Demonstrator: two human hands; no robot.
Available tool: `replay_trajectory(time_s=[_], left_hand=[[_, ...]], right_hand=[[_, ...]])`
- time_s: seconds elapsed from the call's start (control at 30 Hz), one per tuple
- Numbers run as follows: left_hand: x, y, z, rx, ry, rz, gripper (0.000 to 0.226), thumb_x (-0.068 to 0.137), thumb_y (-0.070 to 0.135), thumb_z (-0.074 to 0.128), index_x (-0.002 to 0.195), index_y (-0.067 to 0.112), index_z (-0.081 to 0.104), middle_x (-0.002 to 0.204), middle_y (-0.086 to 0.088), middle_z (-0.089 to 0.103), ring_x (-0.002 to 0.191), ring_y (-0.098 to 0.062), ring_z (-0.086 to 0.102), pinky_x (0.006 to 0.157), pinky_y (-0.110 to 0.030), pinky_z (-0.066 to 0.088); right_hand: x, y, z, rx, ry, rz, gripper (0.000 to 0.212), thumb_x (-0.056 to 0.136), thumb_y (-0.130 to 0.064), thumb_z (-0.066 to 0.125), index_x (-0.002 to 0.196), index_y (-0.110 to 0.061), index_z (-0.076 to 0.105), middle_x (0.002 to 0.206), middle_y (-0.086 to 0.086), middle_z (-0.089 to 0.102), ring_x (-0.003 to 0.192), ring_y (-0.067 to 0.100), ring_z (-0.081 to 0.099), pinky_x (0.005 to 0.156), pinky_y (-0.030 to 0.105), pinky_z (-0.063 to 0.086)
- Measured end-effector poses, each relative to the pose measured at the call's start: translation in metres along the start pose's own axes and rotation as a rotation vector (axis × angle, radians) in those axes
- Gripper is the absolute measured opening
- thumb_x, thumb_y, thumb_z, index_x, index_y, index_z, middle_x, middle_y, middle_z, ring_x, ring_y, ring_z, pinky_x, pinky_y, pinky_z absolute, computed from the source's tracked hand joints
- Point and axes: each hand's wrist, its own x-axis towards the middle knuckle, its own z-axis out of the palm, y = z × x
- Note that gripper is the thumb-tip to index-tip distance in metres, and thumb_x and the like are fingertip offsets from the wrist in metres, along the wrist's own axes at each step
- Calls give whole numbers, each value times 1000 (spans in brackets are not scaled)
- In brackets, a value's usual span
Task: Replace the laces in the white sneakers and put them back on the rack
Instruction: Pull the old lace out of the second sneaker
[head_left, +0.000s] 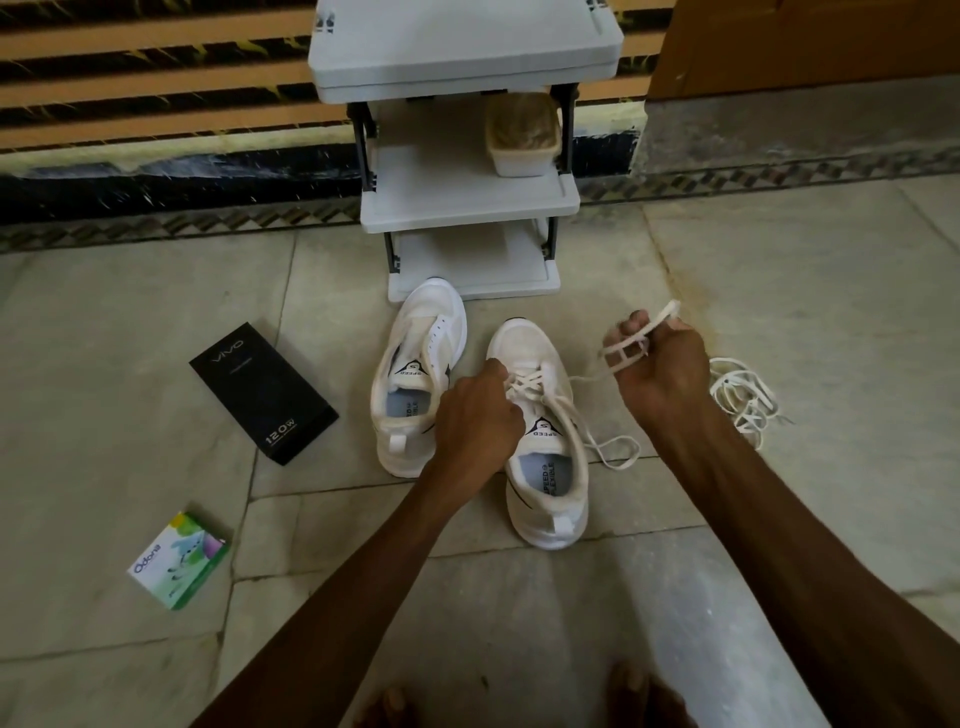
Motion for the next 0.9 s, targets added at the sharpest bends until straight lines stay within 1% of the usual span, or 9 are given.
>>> replay_trajectory(time_s=[0.1,0.17,0.27,0.33,0.4,0.53,0.63,0.77,0.9], left_hand=[[1,-3,1,9,-5,9,38,88,15,56,125,23,52,115,-7,65,110,-29,56,76,-29,38],[-1,0,2,24,10,61,37,88,13,56,122,26,54,113,-6,63,105,-28,58,75,-31,43],[-3,4,9,102,47,196,36,87,8,58,118,26,58,119,-5,49,103,-25,55,82,-37,49],[-2,5,13,213,75,262,36,84,7,60,116,23,61,124,-6,44,104,-25,51,86,-38,48],[0,4,16,343,74,341,34,81,11,61,114,21,60,125,-5,43,108,-25,46,89,-37,43],[9,5,17,431,-45,388,40,80,16,64,119,18,55,128,-2,42,119,-23,38,94,-35,32],[18,8,13,180,-170,255,32,84,9,61,114,19,61,130,-2,45,125,-22,36,102,-36,31],[20,4,14,-253,-145,103,37,78,1,59,69,36,64,110,-1,62,114,-22,55,98,-40,46],[17,7,15,-74,-127,169,18,80,16,71,92,26,62,110,2,63,112,-21,48,92,-34,41]], right_hand=[[-5,-10,5,-273,-16,-86,29,96,-14,37,69,-22,45,46,-8,33,37,7,23,38,18,19],[-6,-9,6,-667,-28,-279,22,92,-17,45,74,-21,58,48,-8,45,41,8,36,42,20,26],[1,-2,-3,-1370,-44,-619,18,91,-27,52,93,-25,70,81,-4,71,76,17,66,69,31,50],[-1,2,-8,-1822,-40,-644,28,93,-26,51,118,-23,64,111,9,67,105,32,58,86,38,45],[-12,7,-12,-2032,48,-620,37,94,-32,53,129,-22,58,126,14,57,118,40,45,92,47,40],[-34,19,-27,-1945,-157,-714,30,87,-45,61,100,-21,73,98,6,70,94,27,63,79,39,54],[-40,23,-38,-1925,-261,-610,27,89,-40,59,82,-19,75,71,2,70,65,20,66,61,34,55],[-40,25,-50,-1858,-295,-617,25,91,-38,58,82,-21,74,74,-3,72,69,13,68,63,30,53],[-44,33,-44,-1775,-325,-646,35,87,-53,60,90,-22,75,83,-7,73,69,7,67,66,27,54]])
